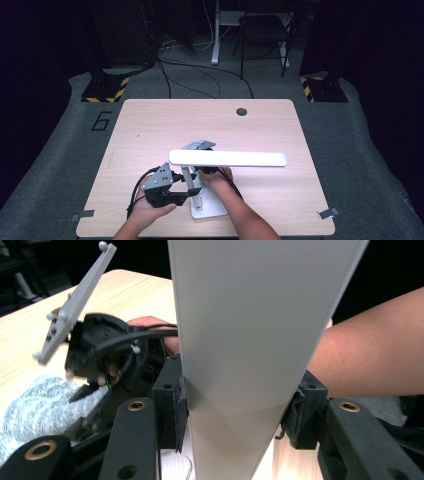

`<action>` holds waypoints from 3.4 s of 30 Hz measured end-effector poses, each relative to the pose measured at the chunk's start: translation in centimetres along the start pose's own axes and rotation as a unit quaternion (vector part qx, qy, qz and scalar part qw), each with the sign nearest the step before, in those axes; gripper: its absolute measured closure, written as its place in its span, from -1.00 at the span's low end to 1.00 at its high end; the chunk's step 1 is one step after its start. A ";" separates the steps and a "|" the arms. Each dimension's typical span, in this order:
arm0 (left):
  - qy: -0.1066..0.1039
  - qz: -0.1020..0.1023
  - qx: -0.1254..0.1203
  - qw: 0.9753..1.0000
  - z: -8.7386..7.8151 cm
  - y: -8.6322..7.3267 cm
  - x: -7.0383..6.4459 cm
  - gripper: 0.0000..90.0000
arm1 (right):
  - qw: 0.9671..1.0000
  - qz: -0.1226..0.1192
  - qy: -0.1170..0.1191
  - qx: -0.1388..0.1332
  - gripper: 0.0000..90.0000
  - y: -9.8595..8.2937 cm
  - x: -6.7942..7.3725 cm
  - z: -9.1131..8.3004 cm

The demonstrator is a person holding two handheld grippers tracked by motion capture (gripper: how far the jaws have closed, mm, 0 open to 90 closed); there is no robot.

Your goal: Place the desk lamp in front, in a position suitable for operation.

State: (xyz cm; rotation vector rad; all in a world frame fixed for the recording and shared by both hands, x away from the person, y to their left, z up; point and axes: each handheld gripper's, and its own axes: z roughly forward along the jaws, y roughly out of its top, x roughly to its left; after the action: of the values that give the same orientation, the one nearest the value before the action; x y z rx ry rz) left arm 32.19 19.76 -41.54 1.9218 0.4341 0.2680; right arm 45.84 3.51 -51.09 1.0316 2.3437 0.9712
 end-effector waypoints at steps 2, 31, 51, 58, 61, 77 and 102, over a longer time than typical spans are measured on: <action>0.005 0.000 0.004 1.000 -0.1 0.1 0.0 0.18 | 1.000 -0.014 -0.004 0.006 0.32 0.0 0.5 -0.1; 0.042 -0.004 0.007 0.999 -0.3 -0.1 -0.6 0.22 | 0.999 -0.024 -0.018 0.017 0.34 -3.9 -4.6 -3.7; 0.030 -0.002 0.012 0.999 -0.2 0.1 -0.5 0.22 | 0.999 0.033 -0.010 0.008 0.37 -4.2 -5.0 -4.0; 0.015 -0.001 0.001 1.000 0.2 0.1 -0.6 0.19 | 1.000 0.012 0.001 0.002 0.43 -2.2 -1.4 -2.4; 0.013 -0.001 0.001 1.000 0.3 0.1 -0.6 0.19 | 1.000 0.014 0.011 0.005 0.42 -1.6 -0.8 -1.9; -0.019 0.006 -0.007 1.000 1.1 0.3 0.0 0.17 | 0.999 0.016 0.037 0.000 0.40 -0.7 0.0 -1.1; 0.017 -0.004 0.004 1.000 0.8 0.3 -0.7 0.20 | 0.999 0.012 0.018 0.028 0.37 -3.4 -5.8 -4.3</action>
State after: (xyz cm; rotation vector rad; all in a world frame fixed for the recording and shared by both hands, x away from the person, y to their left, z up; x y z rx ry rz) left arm 31.93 18.74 -41.57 1.9247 0.4648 0.2951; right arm 45.43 -4.40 -50.21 1.0752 2.4049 0.9456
